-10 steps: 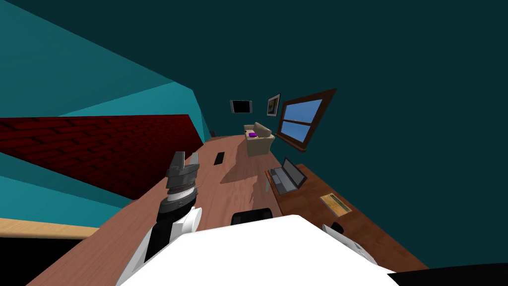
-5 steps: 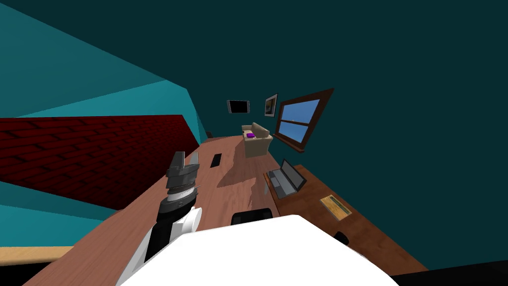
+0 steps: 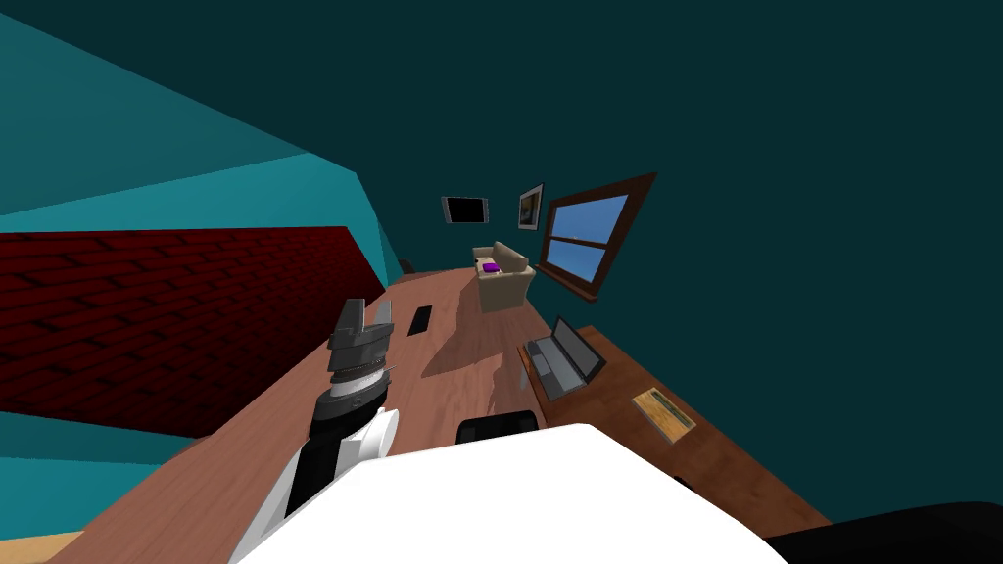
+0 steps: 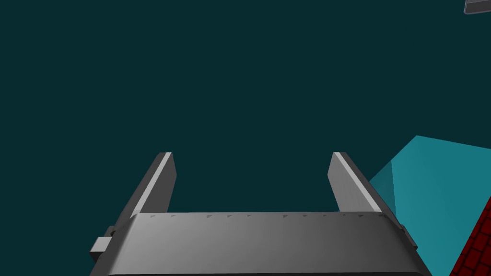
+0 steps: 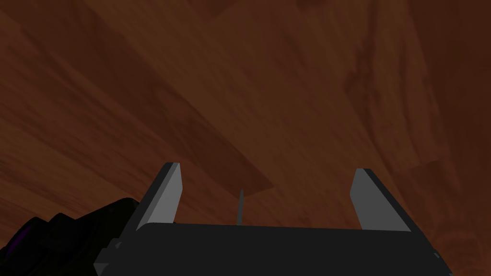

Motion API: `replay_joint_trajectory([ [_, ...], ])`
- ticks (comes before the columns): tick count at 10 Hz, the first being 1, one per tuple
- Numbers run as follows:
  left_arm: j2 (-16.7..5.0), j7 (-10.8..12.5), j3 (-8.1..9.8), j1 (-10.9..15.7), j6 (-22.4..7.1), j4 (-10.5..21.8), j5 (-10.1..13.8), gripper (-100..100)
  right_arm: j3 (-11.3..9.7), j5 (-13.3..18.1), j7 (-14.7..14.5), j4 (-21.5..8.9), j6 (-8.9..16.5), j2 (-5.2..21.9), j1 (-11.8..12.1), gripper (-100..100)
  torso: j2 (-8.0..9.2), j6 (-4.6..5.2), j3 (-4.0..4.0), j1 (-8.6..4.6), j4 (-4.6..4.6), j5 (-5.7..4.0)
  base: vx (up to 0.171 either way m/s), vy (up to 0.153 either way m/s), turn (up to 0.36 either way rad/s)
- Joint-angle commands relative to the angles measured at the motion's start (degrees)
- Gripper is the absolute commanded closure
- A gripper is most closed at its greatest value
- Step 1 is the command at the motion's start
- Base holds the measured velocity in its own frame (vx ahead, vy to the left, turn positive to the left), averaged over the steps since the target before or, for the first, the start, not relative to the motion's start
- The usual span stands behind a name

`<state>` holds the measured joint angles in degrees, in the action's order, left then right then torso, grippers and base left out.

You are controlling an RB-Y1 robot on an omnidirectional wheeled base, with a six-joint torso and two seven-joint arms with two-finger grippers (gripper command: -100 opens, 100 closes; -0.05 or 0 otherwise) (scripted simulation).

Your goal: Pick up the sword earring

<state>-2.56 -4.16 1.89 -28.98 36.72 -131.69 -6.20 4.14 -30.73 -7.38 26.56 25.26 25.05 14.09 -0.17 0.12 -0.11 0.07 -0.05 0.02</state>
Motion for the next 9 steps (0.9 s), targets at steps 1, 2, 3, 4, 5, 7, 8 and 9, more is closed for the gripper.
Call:
replay_joint_trajectory([
  [1, 0.0, 0.0, 0.0, 0.0, 0.0, 0.0, 0.0, 0, -2.9, -2.9, -0.3, -1.0, -2.7, 0.2, 1.0, -100, 0.0, 0.0, 0.0, 0.0, 0.0, 0.0, 0.098, -0.027, -0.073],
  [2, 0.0, 0.0, 0.0, 0.0, 0.0, 0.0, 0.0, 0, -4.5, -3.2, -0.3, -1.0, -2.7, 0.2, 1.0, -100, -0.03, 0.02, -0.02, -0.05, -0.01, 0.0, 0.08, -0.027, -0.055],
  [3, 0.0, 0.0, 0.0, 0.0, 0.0, 0.0, 0.0, 0, -6.2, -5.7, -0.1, -1.2, -4.8, 0.3, 2.3, -100, 0.01, 0.0, 0.0, -0.05, 0.0, -0.01, 0.101, -0.041, -0.113],
  [4, 0.0, 0.0, 0.0, 0.0, 0.0, 0.0, 0.0, 0, -7.9, -5.7, -0.1, -1.2, -4.8, 0.3, 2.3, -100, -0.03, 0.03, -0.02, -0.1, -0.01, -0.01, 0.082, -0.03, -0.033],
  [5, 0.0, 0.0, 0.0, 0.0, 0.0, 0.0, 0.0, 0, -9.6, -7.5, 0.1, -1.4, -6.9, 0.4, 3.6, -100, 0.02, 0.0, 0.01, -0.07, 0.0, -0.01, 0.101, -0.023, -0.081],
  [7, 0.0, 0.0, 0.0, 0.0, 0.0, 0.0, 0.0, 0, -13.1, -10.5, 0.3, -1.6, -9.0, 0.5, 4.9, -100, 0.01, -0.01, 0.0, -0.06, 0.0, -0.01, 0.085, -0.028, -0.063],
  [8, 0.0, 0.0, 0.0, 0.0, 0.0, 0.0, 0.0, 0, -14.7, -10.5, 0.3, -1.6, -9.0, 0.5, 4.9, -100, 0.01, 0.02, 0.01, -0.07, 0.0, -0.01, 0.078, -0.019, -0.044],
  [9, 0.0, 0.0, 0.0, 0.0, 0.0, 0.0, 0.0, 0, -13.6, -10.4, 0.1, -1.1, -8.5, 0.7, 5.1, -100, 0.04, -0.01, 0.02, -0.04, 0.01, -0.01, 0.029, -0.006, -0.001],
])
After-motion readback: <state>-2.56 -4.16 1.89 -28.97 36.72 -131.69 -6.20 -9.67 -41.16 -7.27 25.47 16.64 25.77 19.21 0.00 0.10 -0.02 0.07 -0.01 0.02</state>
